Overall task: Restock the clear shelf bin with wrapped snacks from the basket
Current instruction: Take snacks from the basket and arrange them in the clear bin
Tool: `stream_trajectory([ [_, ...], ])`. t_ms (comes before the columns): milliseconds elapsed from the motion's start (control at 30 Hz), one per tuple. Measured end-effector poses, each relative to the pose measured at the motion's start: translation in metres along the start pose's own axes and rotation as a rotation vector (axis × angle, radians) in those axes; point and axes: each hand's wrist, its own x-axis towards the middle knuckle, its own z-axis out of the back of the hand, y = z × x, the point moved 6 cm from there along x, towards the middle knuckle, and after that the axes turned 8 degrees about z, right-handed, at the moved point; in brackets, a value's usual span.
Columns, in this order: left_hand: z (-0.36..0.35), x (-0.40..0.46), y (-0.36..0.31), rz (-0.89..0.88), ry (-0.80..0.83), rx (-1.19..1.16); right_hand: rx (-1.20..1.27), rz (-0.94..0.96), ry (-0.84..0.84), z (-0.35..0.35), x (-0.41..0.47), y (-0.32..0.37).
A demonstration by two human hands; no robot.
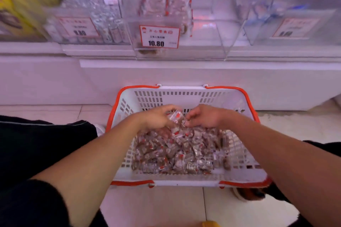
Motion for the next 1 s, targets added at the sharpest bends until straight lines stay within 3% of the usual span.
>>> stream_trajectory([
  [133, 0.02, -0.074, -0.081, -0.15, 0.059, 0.044, 0.003, 0.131, -0.05, 0.051, -0.037, 0.088],
  [333, 0.037, -0.156, -0.151, -0.405, -0.012, -0.17, 0.062, 0.287, -0.178, 0.096, -0.09, 0.175],
  [533, 0.05, -0.162, -0.17, -0.531, -0.156, -0.463, 0.44, 0.363, -0.443, 0.137, -0.113, 0.191],
  [667, 0.055, -0.161, -0.176, -0.566, -0.142, -0.54, 0.713, 0.361, -0.342, 0.138, -0.114, 0.189],
  [733, 0.055, -0.159, -0.177, -0.566, -0.118, -0.57, 0.65, 0.47, -0.336, 0.14, -0.113, 0.193],
  [867, 0.054, -0.159, -0.18, -0.589, -0.114, -0.587, 0.334, 0.598, -0.566, 0.153, -0.117, 0.19],
  [1000, 0.054, -0.159, -0.179, -0.578, -0.141, -0.608, 0.287, 0.708, -0.642, 0.154, -0.122, 0.193],
])
